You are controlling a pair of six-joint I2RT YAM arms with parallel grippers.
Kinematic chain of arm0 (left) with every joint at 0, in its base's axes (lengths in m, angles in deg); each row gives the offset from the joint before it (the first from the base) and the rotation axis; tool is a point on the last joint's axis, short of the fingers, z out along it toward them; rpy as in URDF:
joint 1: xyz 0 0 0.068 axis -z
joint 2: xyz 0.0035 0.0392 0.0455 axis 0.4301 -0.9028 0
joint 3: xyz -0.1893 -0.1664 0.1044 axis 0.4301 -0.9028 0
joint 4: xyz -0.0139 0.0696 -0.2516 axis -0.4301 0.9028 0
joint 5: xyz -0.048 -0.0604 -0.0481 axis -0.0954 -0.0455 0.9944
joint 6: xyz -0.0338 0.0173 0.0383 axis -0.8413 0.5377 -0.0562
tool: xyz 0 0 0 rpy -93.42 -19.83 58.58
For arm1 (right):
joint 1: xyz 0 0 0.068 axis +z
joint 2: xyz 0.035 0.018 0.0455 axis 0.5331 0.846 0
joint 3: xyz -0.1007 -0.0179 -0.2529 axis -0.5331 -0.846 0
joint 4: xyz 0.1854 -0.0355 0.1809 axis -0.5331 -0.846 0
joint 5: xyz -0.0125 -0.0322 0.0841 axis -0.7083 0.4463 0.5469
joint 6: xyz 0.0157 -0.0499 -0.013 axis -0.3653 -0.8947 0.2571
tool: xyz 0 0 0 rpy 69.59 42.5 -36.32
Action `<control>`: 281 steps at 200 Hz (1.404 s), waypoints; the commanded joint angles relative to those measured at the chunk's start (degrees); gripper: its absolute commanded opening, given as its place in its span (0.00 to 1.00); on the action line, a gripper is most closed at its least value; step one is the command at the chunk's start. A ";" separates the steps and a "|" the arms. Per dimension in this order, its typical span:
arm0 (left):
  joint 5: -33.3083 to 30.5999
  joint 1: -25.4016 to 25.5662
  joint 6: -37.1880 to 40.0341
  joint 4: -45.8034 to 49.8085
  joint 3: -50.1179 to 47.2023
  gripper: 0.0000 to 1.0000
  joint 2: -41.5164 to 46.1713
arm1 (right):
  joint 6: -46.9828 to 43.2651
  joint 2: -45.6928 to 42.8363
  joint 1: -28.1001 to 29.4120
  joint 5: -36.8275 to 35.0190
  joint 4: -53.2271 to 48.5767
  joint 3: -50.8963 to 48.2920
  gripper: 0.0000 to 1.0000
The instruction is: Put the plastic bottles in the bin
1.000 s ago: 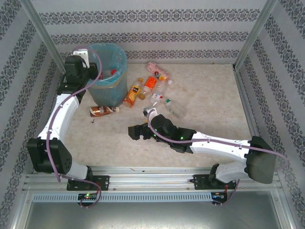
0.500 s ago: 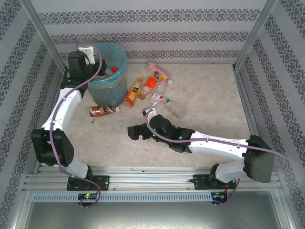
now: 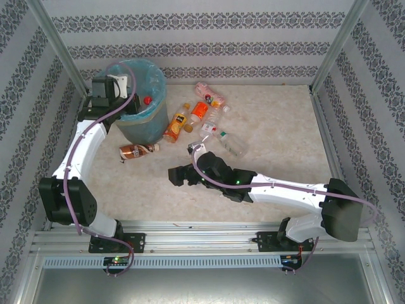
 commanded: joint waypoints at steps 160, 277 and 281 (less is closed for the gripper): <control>2.64 3.24 -4.89 -4.51 6.65 0.27 10.11 | -7.13 -8.96 -13.43 -6.19 -26.37 8.06 0.98; 8.73 11.31 6.22 -17.62 -28.64 0.30 30.50 | -20.55 4.56 -29.15 8.59 -46.12 19.96 0.86; 8.77 11.32 6.27 -18.48 -29.54 0.30 30.89 | -20.87 4.94 -29.06 8.75 -46.22 20.02 0.86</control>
